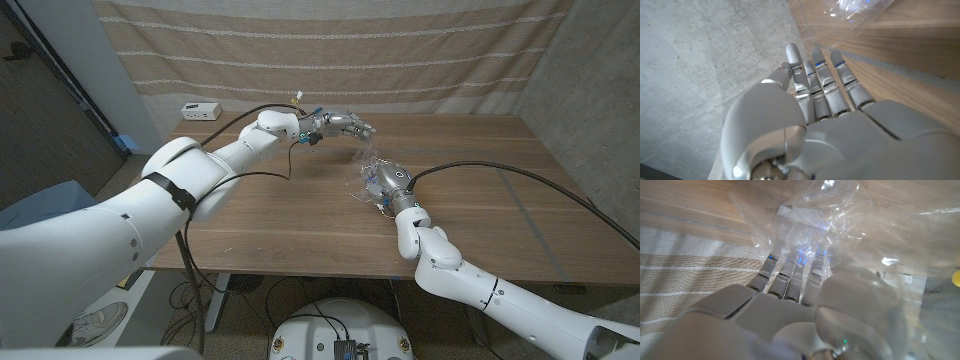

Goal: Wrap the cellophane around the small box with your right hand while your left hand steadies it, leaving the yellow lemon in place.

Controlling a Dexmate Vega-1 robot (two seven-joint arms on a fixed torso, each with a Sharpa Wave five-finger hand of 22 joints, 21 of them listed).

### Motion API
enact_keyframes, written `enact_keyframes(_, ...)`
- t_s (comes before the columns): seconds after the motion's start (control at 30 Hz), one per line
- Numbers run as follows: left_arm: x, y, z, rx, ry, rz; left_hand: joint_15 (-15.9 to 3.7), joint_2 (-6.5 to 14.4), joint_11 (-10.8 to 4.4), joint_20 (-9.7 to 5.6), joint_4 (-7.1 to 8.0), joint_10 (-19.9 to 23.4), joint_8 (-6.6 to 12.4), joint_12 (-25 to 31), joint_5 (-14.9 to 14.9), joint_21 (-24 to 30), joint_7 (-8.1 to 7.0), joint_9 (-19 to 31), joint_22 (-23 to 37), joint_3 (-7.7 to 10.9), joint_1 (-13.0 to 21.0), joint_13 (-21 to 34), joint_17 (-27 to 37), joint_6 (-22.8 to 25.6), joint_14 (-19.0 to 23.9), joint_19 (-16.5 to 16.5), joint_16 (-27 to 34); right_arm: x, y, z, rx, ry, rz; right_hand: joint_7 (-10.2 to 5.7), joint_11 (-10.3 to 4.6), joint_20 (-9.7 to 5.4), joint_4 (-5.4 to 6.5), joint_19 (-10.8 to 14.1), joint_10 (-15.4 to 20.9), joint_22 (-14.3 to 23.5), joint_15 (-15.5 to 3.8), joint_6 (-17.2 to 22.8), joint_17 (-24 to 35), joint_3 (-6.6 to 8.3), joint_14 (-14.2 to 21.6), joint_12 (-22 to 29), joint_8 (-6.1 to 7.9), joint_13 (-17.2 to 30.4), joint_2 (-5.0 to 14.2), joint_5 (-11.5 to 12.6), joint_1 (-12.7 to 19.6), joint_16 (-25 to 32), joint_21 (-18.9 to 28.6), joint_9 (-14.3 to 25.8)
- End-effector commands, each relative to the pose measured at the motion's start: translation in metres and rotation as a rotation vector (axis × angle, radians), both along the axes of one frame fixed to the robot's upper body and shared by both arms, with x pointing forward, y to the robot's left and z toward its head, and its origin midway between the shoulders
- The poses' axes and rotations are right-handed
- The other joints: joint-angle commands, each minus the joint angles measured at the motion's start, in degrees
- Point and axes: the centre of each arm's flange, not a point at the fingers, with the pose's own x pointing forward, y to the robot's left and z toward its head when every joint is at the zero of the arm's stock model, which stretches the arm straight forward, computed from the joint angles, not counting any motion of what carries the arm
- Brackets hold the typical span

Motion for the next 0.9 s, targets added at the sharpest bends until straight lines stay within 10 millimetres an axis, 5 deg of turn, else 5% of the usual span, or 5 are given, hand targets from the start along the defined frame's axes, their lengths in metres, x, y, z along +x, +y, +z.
enact_keyframes(0.03, -0.012, -0.026, -0.014, 0.026, 0.021, -0.11, -5.48, -0.14, -2.81, -0.87, 0.22, 4.18, 0.44, 0.52, -0.11, 1.71, -0.35, -0.24, 0.57, 0.75, 0.0, 0.57, -0.19, -0.37, 1.22, 1.98, -0.22, 0.007, 0.002, 0.001, 0.003, 0.011, 0.002, 0.04, 0.07, 0.61, -0.27, 1.14, 0.1, 0.21, -3.08, 0.51, 0.05, 0.37, 0.32, -0.04, -0.22, 0.2, -0.05, 0.12, 0.43, 0.52, -0.22, 0.04)
enact_keyframes(0.23, -0.021, -0.038, -0.019, 0.139, -0.087, -0.137, -5.8, -0.81, -3.21, -1.51, 0.24, 4.99, 0.14, 0.49, -0.4, 3.76, -0.71, -0.94, 0.99, 1.18, -0.74, 1.09, -1.65, -0.84, 2.27, 3.74, -1.43, 0.007, 0.0, 0.003, -0.002, 0.02, -0.015, -0.09, 0.6, 0.79, 0.09, 0.93, -0.34, 0.22, -2.61, 0.02, -0.02, 0.16, -0.18, -0.22, -0.5, 0.19, -0.16, 0.06, -0.15, 0.35, -0.49, 0.05)
enact_keyframes(0.5, -0.03, -0.052, -0.037, 0.293, -0.194, -0.086, -7.94, -1.22, -3.66, -6.1, -0.67, 6.98, 0.1, -0.53, -0.79, 11.84, -1.38, -1.93, 1.29, 3.33, -1.7, 2.11, -4.54, -1.24, 9.33, 13.14, -4.47, 0.003, -0.008, 0.006, 0.018, 0.024, -0.021, -0.56, 0.4, 0.81, 0.19, 0.87, -0.92, 0.23, -2.53, -1.13, 0.02, 0.05, -0.38, -0.42, -1.01, 0.19, -0.09, 0.06, -0.3, 0.48, -0.78, 0.07)
enact_keyframes(0.83, -0.038, -0.061, -0.059, 0.383, -0.268, 0.061, -7.54, -2.36, -3.62, -5.55, -0.93, 7.45, 0.0, -1.58, -1.06, 13.34, -1.37, -2.14, 0.87, 3.82, -2.58, 1.69, -4.9, -1.59, 9.44, 12.7, -6.93, -0.013, -0.034, 0.01, 0.119, 0.003, 0.018, 0.65, 2.84, 2.45, 2.53, 1.36, -1.29, 0.24, -0.42, -3.45, -0.85, -1.76, 0.77, -0.4, -1.71, 0.18, -1.81, -0.08, -5.84, 0.37, -1.53, 0.02)
enact_keyframes(0.9, -0.038, -0.062, -0.062, 0.389, -0.273, 0.072, -6.84, -2.56, -3.26, -4.53, -0.86, 7.14, 0.07, -2.15, -1.12, 13.26, -1.19, -2.11, 0.63, 3.97, -3.05, 1.69, -4.91, -1.58, 8.38, 10.88, -8.21, -0.018, -0.042, 0.011, 0.16, -0.012, 0.047, 1.04, 3.54, 5.0, 4.74, 3.48, -1.45, 0.25, 0.47, -4.65, -1.44, -4.17, 1.74, -0.35, -1.76, 0.18, -3.79, -0.13, -11.82, 0.44, -1.72, -0.01)
